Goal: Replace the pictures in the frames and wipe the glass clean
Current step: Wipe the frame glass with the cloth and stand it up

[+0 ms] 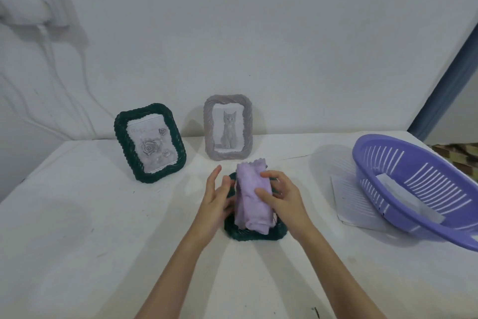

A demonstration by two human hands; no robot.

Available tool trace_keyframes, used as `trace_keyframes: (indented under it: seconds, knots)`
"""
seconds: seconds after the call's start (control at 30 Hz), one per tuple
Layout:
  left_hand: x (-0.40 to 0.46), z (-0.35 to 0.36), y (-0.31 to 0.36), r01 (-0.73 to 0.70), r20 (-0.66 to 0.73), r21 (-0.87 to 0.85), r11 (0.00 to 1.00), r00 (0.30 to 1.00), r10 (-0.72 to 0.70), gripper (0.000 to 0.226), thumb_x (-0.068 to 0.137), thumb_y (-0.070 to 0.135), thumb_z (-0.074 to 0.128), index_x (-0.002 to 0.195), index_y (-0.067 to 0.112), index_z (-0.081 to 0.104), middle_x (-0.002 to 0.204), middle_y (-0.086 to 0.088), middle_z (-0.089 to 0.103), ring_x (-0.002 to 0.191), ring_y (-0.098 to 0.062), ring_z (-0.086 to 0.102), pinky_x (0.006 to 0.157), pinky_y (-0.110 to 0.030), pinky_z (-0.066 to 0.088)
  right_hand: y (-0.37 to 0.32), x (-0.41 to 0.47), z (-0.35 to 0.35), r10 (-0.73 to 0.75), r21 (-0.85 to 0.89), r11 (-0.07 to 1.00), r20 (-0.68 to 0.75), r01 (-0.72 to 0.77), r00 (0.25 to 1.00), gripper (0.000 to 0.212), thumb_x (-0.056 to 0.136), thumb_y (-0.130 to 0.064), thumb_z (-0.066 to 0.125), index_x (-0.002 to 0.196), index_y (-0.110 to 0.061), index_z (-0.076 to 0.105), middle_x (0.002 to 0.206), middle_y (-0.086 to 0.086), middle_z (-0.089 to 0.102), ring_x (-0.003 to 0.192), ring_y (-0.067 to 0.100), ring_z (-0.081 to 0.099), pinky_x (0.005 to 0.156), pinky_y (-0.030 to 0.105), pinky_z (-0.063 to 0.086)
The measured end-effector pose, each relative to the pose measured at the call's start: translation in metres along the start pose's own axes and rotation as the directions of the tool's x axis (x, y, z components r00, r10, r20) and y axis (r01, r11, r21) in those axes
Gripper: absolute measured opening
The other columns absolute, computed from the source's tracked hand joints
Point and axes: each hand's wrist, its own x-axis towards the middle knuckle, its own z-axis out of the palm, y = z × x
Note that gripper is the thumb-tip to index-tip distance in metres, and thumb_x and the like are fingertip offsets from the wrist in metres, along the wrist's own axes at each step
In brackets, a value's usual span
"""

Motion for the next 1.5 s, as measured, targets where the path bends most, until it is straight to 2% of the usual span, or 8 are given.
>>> trace_keyframes:
  seconds: [0.2,0.5,0.67,0.83,1.0,1.13,1.33,1.5]
  knots:
    - [-0.007,-0.018,-0.005,-0.123,-0.096,0.054,0.991,0.987,0.127,0.024,0.082,0.003,0.063,0.098,0.019,0.055,0.113,-0.008,0.063,0.104,-0.026,0.061,0.074,-0.033,0.054,0.009,-0.004,0.022,0.099,0.089,0.988,0.252,-0.125,0.963,0.041,0.091,-0.013,0.054,0.129,-0.027,0.047,0.120,-0.002,0.060,0.103,0.011,0.062,0.085,0.031,0.054]
    - [-0.025,-0.114,-0.012,0.023,-0.304,0.502,0.864,0.940,0.152,0.039,0.092,0.008,0.050,0.131,0.014,0.049,0.139,-0.003,0.048,0.126,-0.020,0.045,0.105,-0.028,0.033,0.030,0.016,-0.009,0.063,-0.351,0.925,-0.231,-0.143,0.971,0.033,0.094,-0.014,0.047,0.127,-0.014,0.047,0.102,0.004,0.057,0.078,0.014,0.055,0.070,0.031,0.049]
    - [-0.028,-0.133,-0.032,0.268,-0.276,0.941,0.207,0.961,0.006,0.062,0.087,0.066,0.018,0.143,0.044,0.001,0.156,0.009,-0.008,0.145,-0.024,-0.009,0.115,-0.047,-0.004,0.042,0.017,-0.012,0.051,-0.458,0.874,-0.242,-0.160,0.969,0.029,0.092,-0.010,0.048,0.121,-0.011,0.052,0.115,0.011,0.057,0.092,0.024,0.058,0.074,0.034,0.051]
    - [-0.029,-0.124,-0.017,0.213,-0.223,0.974,0.078,0.960,0.170,0.088,0.070,0.082,-0.006,0.145,0.039,0.007,0.158,0.004,-0.004,0.145,-0.023,-0.010,0.115,-0.048,-0.007,0.046,0.010,-0.017,0.004,-0.560,0.816,-0.246,-0.146,0.969,0.032,0.092,-0.010,0.048,0.123,-0.007,0.052,0.122,0.013,0.051,0.101,0.026,0.056,0.087,0.032,0.046]
    - [0.005,-0.047,-0.007,-0.005,-0.075,0.902,0.432,0.983,0.167,0.058,0.094,0.043,0.041,0.143,0.015,0.029,0.154,-0.004,0.022,0.144,-0.017,0.012,0.118,-0.034,0.007,0.047,0.006,-0.021,-0.007,-0.723,0.659,-0.282,-0.207,0.959,0.038,0.092,-0.025,0.050,0.123,-0.002,0.054,0.124,0.016,0.048,0.115,0.029,0.042,0.094,0.033,0.037]
    - [0.032,-0.010,-0.030,0.037,-0.039,0.937,0.347,0.999,0.000,0.073,0.092,0.044,0.044,0.146,0.006,0.014,0.157,-0.011,0.005,0.145,-0.025,-0.003,0.118,-0.040,0.001,0.048,0.009,-0.025,0.034,-0.789,0.581,-0.220,-0.198,0.975,0.035,0.090,-0.032,0.052,0.109,-0.004,0.062,0.115,0.013,0.049,0.109,0.028,0.041,0.091,0.034,0.040]
    - [0.041,0.001,-0.043,0.029,-0.075,0.689,0.724,0.997,0.032,0.072,0.086,0.022,0.062,0.144,0.004,0.022,0.156,-0.010,0.011,0.145,-0.024,-0.009,0.119,-0.039,0.002,0.053,0.010,-0.028,0.031,-0.524,0.833,-0.281,-0.180,0.959,0.030,0.083,-0.020,0.065,0.109,-0.006,0.064,0.111,0.009,0.052,0.105,0.024,0.049,0.088,0.027,0.043]
    - [0.028,0.018,-0.026,-0.114,-0.088,0.219,0.969,0.987,0.136,0.064,0.081,-0.003,0.064,0.131,0.023,0.034,0.122,-0.005,0.054,0.118,-0.023,0.052,0.093,-0.026,0.048,0.042,0.004,-0.033,0.046,-0.045,0.997,-0.369,-0.067,0.928,0.029,0.084,-0.004,0.062,0.111,-0.011,0.056,0.108,0.000,0.061,0.087,0.017,0.062,0.067,0.019,0.054]
